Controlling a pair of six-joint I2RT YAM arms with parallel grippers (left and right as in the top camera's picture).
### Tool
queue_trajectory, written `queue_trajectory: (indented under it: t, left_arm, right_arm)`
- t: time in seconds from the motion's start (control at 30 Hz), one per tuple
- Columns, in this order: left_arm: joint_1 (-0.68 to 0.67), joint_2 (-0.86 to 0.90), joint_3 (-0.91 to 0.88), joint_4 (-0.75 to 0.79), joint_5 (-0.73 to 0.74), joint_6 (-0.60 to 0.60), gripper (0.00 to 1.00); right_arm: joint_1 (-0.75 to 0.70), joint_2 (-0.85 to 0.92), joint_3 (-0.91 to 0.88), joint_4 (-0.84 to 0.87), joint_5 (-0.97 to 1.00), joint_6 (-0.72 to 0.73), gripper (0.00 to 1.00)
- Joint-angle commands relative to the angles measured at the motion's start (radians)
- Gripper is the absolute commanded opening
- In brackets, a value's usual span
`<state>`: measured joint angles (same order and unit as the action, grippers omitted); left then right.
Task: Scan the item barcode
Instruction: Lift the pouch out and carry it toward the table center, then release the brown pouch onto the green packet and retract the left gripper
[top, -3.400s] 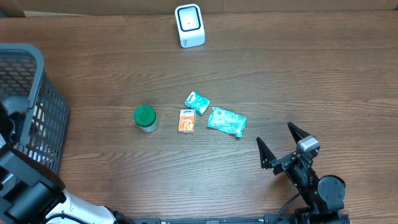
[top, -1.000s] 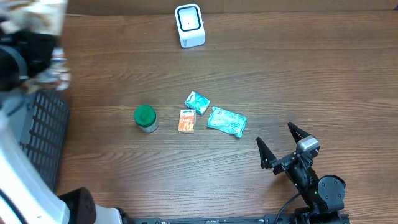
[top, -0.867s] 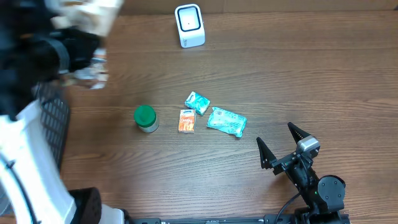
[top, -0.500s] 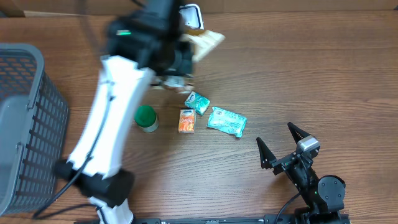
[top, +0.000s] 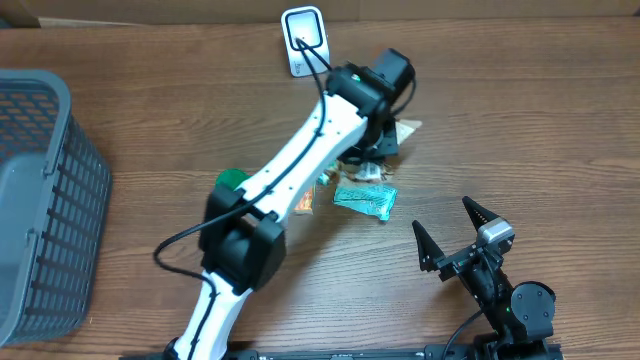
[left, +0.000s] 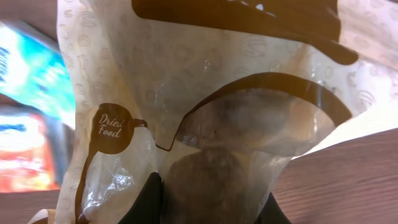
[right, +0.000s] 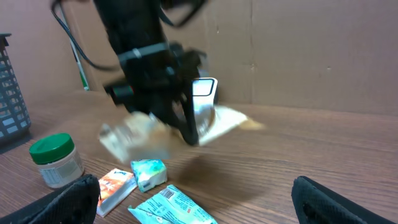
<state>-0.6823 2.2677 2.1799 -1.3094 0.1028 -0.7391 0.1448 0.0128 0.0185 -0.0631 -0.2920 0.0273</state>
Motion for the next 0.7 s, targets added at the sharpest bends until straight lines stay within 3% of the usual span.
queue_trajectory:
  t: [0.0,0.2,0.27,0.3,0.33,0.37,0.4,0.67]
  left_arm:
    - [-0.012,0.048,0.000,0.002,0.041,-0.146,0.04]
    - [-0.013,0.074,0.000,-0.001,0.126,-0.159,0.04]
    - [-0.014,0.074,0.000,-0.001,0.143,-0.159,0.17]
    - [-0.014,0.074,0.000,-0.001,0.151,-0.157,0.29]
    - [-0.014,0.074,0.000,-0.001,0.153,-0.154,0.53]
    - [-0.014,0.074,0.000,-0.002,0.153,-0.154,0.86]
    - [-0.014,0.074,0.000,-0.004,0.153,-0.149,1.00]
    - [0.006,0.071,0.046,-0.082,0.151,-0.107,1.00]
  right_arm:
    - [0.004,-0.010,-0.010,0.006,-0.005,0.006,1.00]
    - [0.004,-0.010,-0.010,0.006,-0.005,0.006,1.00]
    - [0.004,-0.010,-0.010,0.006,-0.005,0.006,1.00]
    - [0.004,-0.010,-0.010,0.006,-0.005,0.006,1.00]
    - [0.004,-0.010,-0.010,0.006,-0.005,0.006,1.00]
    - [0.004,-0.010,-0.010,0.006,-0.005,0.006,1.00]
    - [0.004,-0.010,-0.010,0.006,-0.005,0.006,1.00]
    - [0.004,-0.010,-0.010,0.006,-0.005,0.006,1.00]
